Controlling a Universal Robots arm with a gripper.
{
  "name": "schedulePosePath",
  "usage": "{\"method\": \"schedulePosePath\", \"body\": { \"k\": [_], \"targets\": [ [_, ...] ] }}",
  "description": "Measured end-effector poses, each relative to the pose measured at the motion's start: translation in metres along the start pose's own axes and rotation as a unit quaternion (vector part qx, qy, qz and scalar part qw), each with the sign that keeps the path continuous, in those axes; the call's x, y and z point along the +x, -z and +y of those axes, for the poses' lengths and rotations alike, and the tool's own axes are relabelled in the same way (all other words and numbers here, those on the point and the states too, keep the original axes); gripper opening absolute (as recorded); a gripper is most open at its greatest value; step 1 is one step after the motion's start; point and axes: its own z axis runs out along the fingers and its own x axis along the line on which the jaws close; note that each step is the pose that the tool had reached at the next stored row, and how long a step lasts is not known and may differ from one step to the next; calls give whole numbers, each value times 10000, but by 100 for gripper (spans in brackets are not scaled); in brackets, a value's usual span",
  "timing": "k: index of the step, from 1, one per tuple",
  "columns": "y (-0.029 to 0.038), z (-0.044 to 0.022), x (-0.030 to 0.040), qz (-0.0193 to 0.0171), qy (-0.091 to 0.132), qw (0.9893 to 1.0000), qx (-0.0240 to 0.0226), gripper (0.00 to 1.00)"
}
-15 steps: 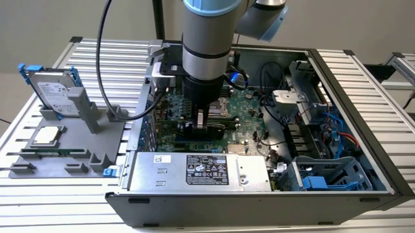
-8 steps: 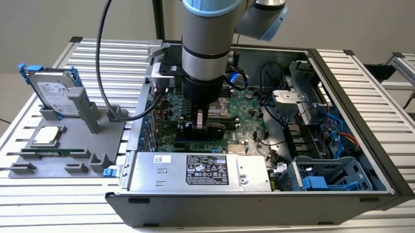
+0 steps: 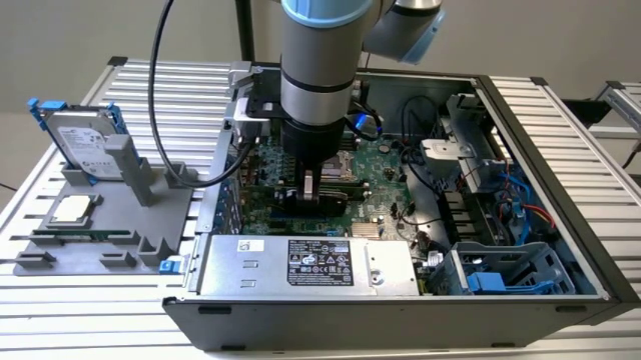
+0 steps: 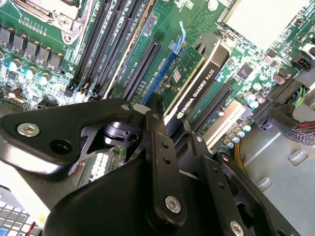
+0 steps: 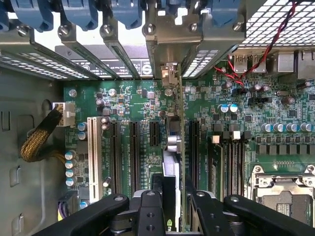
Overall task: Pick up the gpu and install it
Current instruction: 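Insert the gpu into the slot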
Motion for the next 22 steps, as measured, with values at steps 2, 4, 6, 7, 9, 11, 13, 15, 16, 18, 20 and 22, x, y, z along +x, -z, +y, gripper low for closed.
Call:
{"method": "schedulePosePath", "body": {
  "k": [2, 4, 6, 7, 9, 11, 13, 15, 16, 18, 20, 22],
  "targets": [
    [59, 3, -1, 1, -2, 10000, -20, 0],
    [114, 2, 1, 4, 0, 10000, -30, 0],
    [157, 0, 1, 6, 0, 10000, -38, 0],
    [171, -3, 1, 7, 0, 10000, -42, 0],
    [187, -18, 0, 8, 0, 10000, -51, 0],
    [189, -48, -1, 7, 0, 10000, -53, 0],
    [189, -77, -2, 6, 0, 10000, -53, 0],
    [191, -108, -3, 8, 0, 10000, -54, 0],
    [191, -119, -4, 7, 0, 10000, -54, 0],
    [191, -124, -4, 7, 0, 10000, -55, 0],
    [191, -124, -4, 7, 0, 10000, -55, 0],
    [190, -111, -4, 7, 1, 10000, -55, 0]
  ]
}}
